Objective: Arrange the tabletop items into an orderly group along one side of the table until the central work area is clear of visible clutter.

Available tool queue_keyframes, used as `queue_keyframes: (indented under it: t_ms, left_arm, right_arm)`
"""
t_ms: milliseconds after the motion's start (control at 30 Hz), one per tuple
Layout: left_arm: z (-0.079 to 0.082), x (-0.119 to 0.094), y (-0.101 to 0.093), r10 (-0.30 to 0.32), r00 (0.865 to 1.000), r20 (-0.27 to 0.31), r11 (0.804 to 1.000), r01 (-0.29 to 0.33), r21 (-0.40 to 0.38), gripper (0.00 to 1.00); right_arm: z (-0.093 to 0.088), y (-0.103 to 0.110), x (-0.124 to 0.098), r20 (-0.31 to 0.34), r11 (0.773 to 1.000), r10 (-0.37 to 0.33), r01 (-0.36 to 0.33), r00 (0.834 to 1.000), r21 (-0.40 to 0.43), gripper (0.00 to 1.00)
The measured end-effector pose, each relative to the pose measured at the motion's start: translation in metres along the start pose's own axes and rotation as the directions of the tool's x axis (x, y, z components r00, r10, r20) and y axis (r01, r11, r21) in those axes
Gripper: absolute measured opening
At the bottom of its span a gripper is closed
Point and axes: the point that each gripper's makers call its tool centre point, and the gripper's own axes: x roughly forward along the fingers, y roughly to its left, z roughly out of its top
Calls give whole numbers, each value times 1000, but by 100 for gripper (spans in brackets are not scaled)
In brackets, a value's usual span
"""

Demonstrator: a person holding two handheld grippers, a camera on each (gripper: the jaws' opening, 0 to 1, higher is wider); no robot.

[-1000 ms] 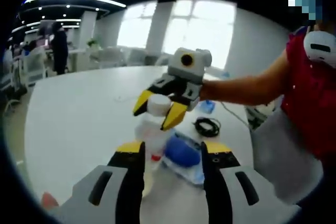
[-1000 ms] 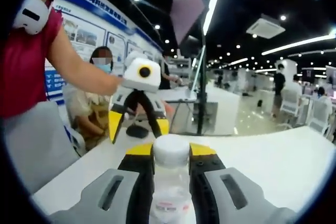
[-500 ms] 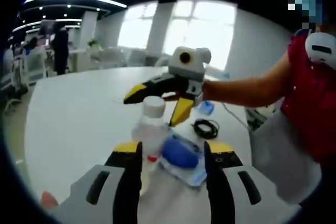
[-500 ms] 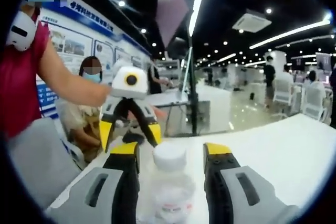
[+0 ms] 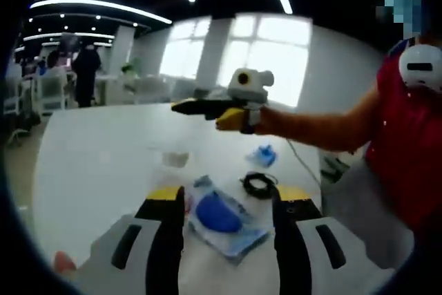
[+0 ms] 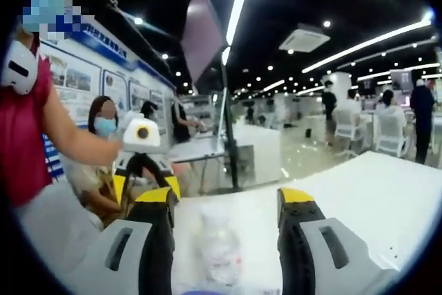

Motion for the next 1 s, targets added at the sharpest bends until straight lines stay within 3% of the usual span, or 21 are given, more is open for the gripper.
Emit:
queue_keyframes:
  t_ms: [200, 533, 1000]
  left_arm:
    - [-1, -1, -23, 2, 1000, 29, 1000, -1, -16, 48]
    - [-4, -1, -56, 3, 999, 40, 1000, -2, -31, 49]
    - [-4, 8, -106, -14, 1000, 5, 1000, 14, 24, 49]
  right_arm:
    - [13, 3, -22, 19, 999, -46, 46, 999, -2, 59]
    - [28, 28, -67, 33, 993, -116, 116, 993, -6, 57]
    - [24, 74, -126, 13, 981, -195, 195, 981, 0, 57]
